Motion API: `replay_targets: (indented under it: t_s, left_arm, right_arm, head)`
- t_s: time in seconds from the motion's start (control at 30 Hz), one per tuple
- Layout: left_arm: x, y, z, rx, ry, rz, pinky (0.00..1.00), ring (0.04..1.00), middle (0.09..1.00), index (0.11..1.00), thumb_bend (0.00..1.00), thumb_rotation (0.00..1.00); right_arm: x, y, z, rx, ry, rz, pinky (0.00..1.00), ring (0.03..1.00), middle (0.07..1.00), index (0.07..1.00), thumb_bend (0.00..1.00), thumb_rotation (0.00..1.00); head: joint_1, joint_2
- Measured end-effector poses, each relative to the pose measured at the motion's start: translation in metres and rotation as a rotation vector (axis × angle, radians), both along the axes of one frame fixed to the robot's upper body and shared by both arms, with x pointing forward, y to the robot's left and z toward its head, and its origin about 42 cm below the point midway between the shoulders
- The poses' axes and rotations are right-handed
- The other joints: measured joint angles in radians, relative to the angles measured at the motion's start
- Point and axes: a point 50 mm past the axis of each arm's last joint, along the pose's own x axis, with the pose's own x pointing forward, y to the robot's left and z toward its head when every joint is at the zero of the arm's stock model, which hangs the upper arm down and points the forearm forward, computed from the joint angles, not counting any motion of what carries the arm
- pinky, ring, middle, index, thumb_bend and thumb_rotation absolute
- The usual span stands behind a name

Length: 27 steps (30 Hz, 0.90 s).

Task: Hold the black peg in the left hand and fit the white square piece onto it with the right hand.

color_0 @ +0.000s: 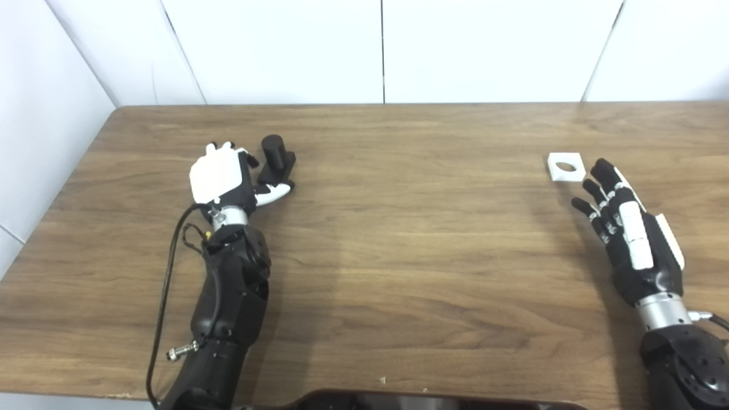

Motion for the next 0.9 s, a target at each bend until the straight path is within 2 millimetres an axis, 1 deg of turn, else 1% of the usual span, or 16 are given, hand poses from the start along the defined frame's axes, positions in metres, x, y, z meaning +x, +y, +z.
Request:
replay_targets:
  t_s: [0.2,0.43,0.57,0.63,0.67,0.77,0.9]
  left_arm:
    - [0.0001,0.0005,-0.0002,-0.024,-0.009,-0.002,0.95,0.992,0.922,0.620,0.71,0.37]
    - [0.0005,-0.0016,0.0008,-0.027,-0.034,-0.011,0.95,0.989,0.909,0.588,0.68,0.30]
    - [0.0007,-0.0027,0.0008,-0.047,-0.045,-0.014,0.96,0.987,0.901,0.560,0.64,0.25]
    - [0.0006,-0.0037,0.0007,-0.058,-0.053,-0.015,0.96,0.986,0.896,0.510,0.55,0.13]
    - [0.0006,-0.0044,0.0007,-0.062,-0.060,-0.016,0.96,0.985,0.894,0.498,0.52,0.10]
    - [0.0021,-0.0077,0.0024,-0.066,-0.073,-0.028,0.97,0.989,0.893,0.490,0.51,0.08]
    - [0.0019,-0.0035,0.0023,-0.084,-0.077,-0.023,0.98,0.998,0.892,0.486,0.51,0.07]
  right_arm:
    - [0.0001,0.0002,0.0000,0.000,0.000,0.001,0.90,0.968,0.972,0.942,0.55,0.86]
    - [0.0003,0.0007,0.0001,0.000,0.000,0.008,0.89,0.967,0.970,0.939,0.56,0.85]
    - [0.0002,0.0008,0.0000,0.000,0.000,0.008,0.89,0.965,0.971,0.943,0.57,0.85]
    - [0.0002,0.0008,0.0001,0.001,0.000,0.008,0.90,0.967,0.974,0.946,0.56,0.86]
    - [0.0002,0.0007,0.0000,0.001,0.001,0.008,0.90,0.968,0.976,0.947,0.56,0.86]
    - [0.0003,0.0010,0.0000,0.001,0.001,0.009,0.91,0.970,0.977,0.949,0.57,0.86]
    - [0.0003,0.0013,0.0001,0.000,0.001,0.012,0.90,0.967,0.974,0.948,0.58,0.86]
  head:
    - [-0.005,0.000]
    - [-0.005,0.002]
    - [-0.005,0.003]
    - [-0.005,0.002]
    - [-0.005,0.002]
    - [-0.005,0.002]
    - [-0.005,0.005]
